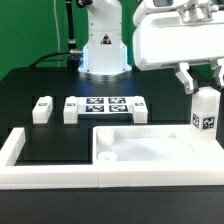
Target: Assemble desk
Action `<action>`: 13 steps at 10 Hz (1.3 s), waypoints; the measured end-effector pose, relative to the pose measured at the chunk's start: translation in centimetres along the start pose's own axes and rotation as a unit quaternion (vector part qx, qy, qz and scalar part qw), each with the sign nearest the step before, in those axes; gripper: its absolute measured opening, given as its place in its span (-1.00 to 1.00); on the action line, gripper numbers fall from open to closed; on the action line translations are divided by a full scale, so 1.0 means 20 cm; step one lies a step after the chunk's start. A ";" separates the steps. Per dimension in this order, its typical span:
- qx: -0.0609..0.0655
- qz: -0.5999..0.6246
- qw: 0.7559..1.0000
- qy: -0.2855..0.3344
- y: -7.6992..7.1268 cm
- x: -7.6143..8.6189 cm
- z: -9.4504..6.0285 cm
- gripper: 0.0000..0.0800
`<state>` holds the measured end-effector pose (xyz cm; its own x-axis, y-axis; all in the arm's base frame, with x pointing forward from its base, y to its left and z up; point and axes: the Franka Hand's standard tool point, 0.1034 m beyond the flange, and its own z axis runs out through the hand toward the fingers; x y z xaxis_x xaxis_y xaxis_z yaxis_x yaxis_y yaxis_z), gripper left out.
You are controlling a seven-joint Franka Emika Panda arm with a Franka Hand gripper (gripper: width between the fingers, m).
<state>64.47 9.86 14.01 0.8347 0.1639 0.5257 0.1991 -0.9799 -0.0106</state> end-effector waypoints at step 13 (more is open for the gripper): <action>-0.005 -0.004 0.999 0.048 -0.03 0.02 0.04 0.61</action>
Offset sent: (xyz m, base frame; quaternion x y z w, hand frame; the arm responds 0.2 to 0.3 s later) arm -0.0048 0.0050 -0.0172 -0.0150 0.0144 0.0043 0.9998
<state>65.01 10.52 13.59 0.7805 0.1610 0.6041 0.1998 -0.9798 0.0030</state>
